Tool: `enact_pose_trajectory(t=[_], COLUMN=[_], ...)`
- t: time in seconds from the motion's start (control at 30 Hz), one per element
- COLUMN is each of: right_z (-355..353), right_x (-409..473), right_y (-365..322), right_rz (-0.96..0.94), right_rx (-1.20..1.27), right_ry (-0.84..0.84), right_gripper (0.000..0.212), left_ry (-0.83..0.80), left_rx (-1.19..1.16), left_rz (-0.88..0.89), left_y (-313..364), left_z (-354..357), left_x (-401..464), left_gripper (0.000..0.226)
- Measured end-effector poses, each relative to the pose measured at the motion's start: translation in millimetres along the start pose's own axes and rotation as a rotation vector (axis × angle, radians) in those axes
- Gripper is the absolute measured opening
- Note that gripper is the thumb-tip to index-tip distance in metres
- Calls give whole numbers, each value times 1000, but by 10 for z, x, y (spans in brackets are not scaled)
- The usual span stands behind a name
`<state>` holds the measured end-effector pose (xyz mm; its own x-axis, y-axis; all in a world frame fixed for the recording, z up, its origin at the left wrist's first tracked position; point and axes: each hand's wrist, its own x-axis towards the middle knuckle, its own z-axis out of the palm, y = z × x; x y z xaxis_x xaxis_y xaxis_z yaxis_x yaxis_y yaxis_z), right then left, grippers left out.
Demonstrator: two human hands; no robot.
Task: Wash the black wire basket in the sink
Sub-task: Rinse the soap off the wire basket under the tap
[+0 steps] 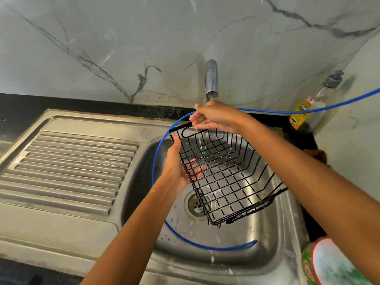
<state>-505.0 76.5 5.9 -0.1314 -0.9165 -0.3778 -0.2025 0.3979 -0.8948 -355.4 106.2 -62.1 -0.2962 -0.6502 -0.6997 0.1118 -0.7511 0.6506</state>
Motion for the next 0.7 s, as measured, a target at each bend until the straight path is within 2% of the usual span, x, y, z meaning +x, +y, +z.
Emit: enact_pose_trajectory(t=[0.7], right_z=[-36], right_x=[-42], right_y=[-6], right_rz=[15], right_rx=[-85], right_ry=[-61], right_gripper=[47], left_ry=[-33], left_rx=[37], left_rz=[17], left_y=[42], left_z=[-22], left_x=[98], left_gripper=[85])
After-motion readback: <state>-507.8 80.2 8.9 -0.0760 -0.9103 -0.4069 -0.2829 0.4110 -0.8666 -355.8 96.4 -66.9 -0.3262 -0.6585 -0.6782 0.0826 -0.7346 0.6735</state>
